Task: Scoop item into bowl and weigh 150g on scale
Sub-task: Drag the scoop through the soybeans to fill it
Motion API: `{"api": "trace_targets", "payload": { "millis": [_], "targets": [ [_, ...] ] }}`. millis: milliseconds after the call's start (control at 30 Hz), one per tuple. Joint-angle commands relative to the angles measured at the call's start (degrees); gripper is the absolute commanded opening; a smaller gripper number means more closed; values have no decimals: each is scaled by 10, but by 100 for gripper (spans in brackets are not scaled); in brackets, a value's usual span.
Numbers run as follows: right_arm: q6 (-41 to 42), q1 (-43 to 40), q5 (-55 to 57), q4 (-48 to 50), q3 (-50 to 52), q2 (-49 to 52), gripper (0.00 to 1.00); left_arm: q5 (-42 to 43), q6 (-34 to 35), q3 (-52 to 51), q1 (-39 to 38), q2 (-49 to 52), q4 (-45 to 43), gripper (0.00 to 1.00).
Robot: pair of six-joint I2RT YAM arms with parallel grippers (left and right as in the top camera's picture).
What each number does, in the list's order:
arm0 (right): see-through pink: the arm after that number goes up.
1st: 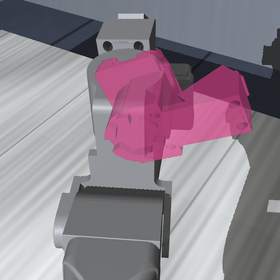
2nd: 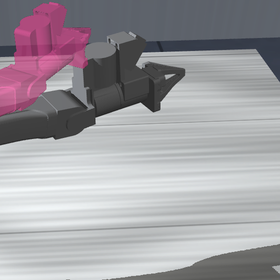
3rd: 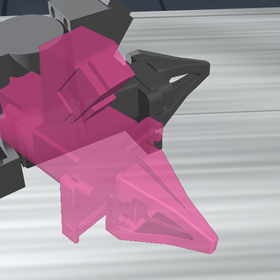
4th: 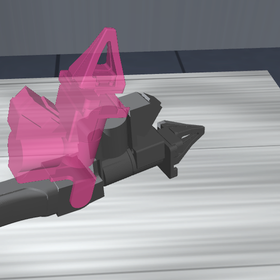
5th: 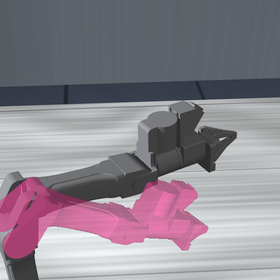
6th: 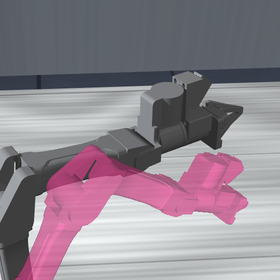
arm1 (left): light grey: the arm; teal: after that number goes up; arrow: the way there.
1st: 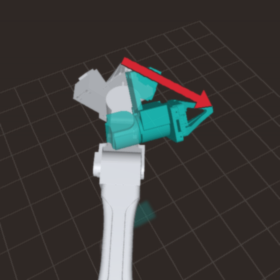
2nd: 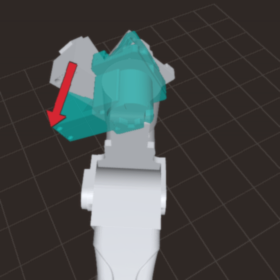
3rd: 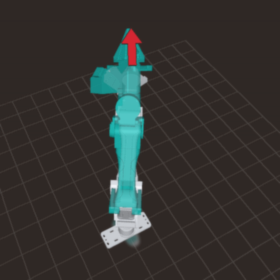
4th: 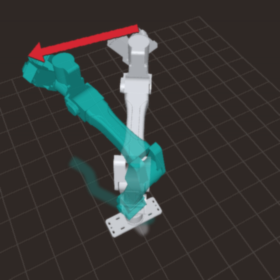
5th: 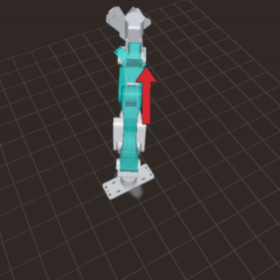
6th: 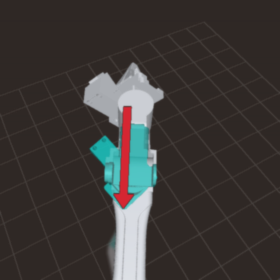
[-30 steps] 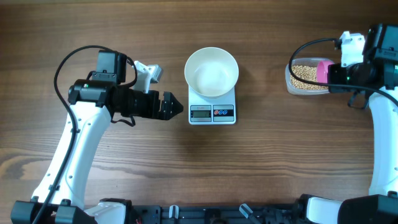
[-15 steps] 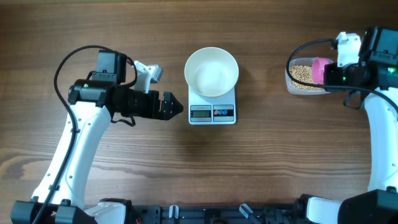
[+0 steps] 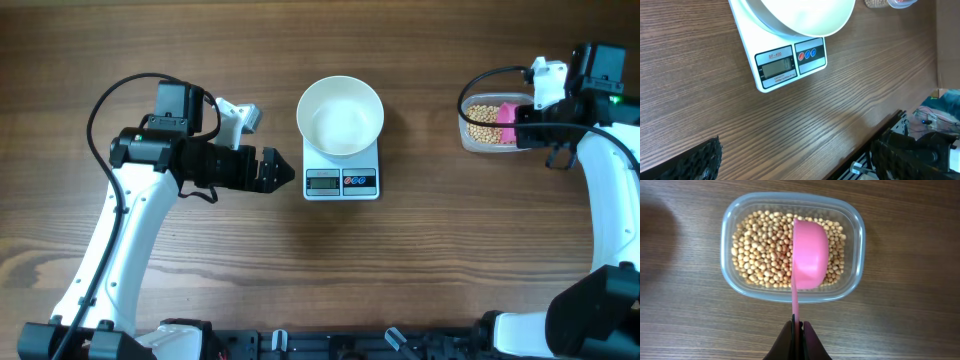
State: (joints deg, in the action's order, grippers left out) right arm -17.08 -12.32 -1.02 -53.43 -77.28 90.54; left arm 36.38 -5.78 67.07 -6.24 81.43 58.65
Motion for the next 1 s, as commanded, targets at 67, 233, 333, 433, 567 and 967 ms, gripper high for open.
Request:
{"api": "trace_targets", "payload": {
  "millis": [67, 233, 333, 433, 567, 967],
  "targets": [
    [-6, -1, 28, 5, 2, 9, 5, 11, -13, -6, 2, 0, -1, 100],
    [-7, -1, 13, 6, 2, 15, 5, 11, -13, -6, 2, 0, -1, 100],
    [-4, -1, 10, 5, 5, 28, 4, 11, -13, -6, 2, 0, -1, 100],
    [-3, -1, -21, 4, 10, 35, 5, 11, -13, -6, 2, 0, -1, 100],
    [-5, -1, -49, 1, 10, 34, 4, 10, -14, -6, 2, 0, -1, 100],
    [-7, -3, -134, -11, 10, 38, 4, 11, -13, -6, 2, 0, -1, 100]
  ]
}}
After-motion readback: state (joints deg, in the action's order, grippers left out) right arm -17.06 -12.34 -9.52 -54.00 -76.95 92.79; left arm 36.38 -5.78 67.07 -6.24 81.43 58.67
